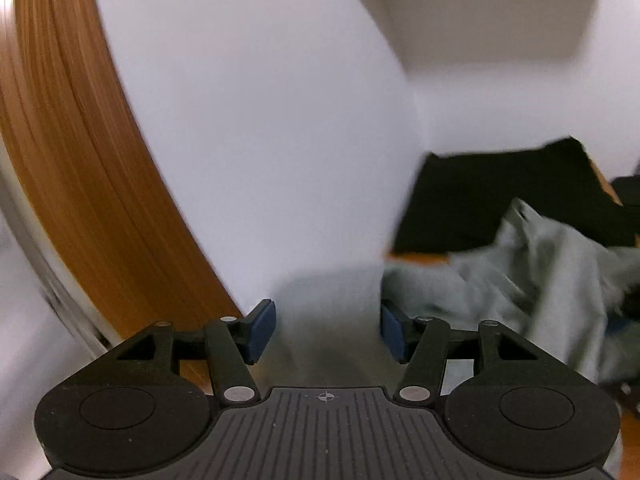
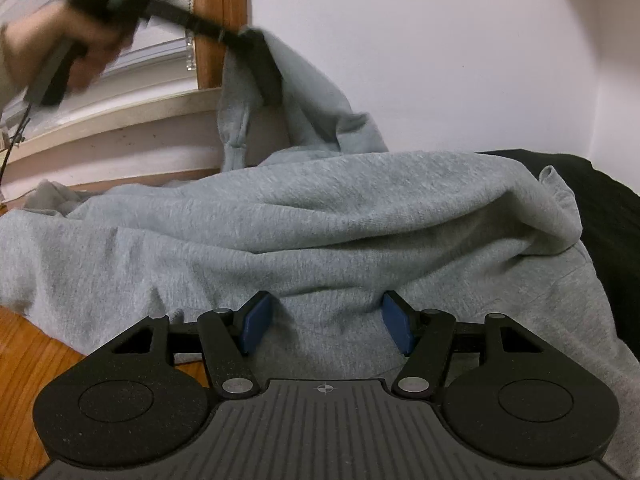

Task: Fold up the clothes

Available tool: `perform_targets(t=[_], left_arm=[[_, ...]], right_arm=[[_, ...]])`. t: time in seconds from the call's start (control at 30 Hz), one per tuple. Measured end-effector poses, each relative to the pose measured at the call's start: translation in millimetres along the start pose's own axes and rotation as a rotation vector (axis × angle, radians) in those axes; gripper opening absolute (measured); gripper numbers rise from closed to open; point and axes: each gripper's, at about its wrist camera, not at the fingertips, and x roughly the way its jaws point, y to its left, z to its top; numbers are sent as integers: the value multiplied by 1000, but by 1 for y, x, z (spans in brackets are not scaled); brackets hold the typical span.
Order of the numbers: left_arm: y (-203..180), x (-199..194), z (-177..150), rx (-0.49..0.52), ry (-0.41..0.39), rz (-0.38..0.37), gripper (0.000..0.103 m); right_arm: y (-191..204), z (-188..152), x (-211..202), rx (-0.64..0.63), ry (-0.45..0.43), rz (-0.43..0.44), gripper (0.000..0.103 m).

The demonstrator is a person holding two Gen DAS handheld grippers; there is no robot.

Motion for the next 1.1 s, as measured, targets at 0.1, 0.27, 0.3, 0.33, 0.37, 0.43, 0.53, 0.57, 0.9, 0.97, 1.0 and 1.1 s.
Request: perform_targets(t=[0.1, 0.27, 0.3, 0.33, 0.37, 0.43, 0.53, 0.57, 0.9, 0.97, 1.0, 1.1], left_arm=[[-7, 10, -22, -63, 43, -95, 61], [-29, 36, -30, -136, 67, -208, 69], [-35, 43, -29, -141, 69, -214, 69], [-40, 52, -27, -138, 76, -211, 69], [-45, 62, -25, -132, 87, -207, 70], [-52, 75, -23, -110, 102, -202, 70], [-60, 90, -23, -70, 118, -197, 65], [-62, 93, -23, -53, 119, -196, 52], [-37, 38, 47, 207, -167, 220, 6], [-24, 26, 62, 193, -241, 354, 5], [-21, 25, 64, 171, -230, 336, 6], [-19, 25, 63, 151, -179, 252, 16]], right_arm=[[-2, -1, -3, 0, -1, -1, 61], [-2, -1, -3, 2, -2, -3, 61], [-2, -1, -2, 1, -2, -3, 61], [-2, -1, -2, 1, -3, -4, 61], [-1, -1, -2, 2, -3, -4, 61], [-1, -1, -2, 3, -4, -4, 61], [0, -1, -3, 3, -7, -4, 61], [0, -2, -3, 4, -8, -4, 61], [3, -1, -4, 1, -13, 11, 61], [3, -1, -5, 1, -13, 10, 61], [3, -1, -5, 2, -13, 10, 61], [3, -1, -5, 4, -14, 10, 61]])
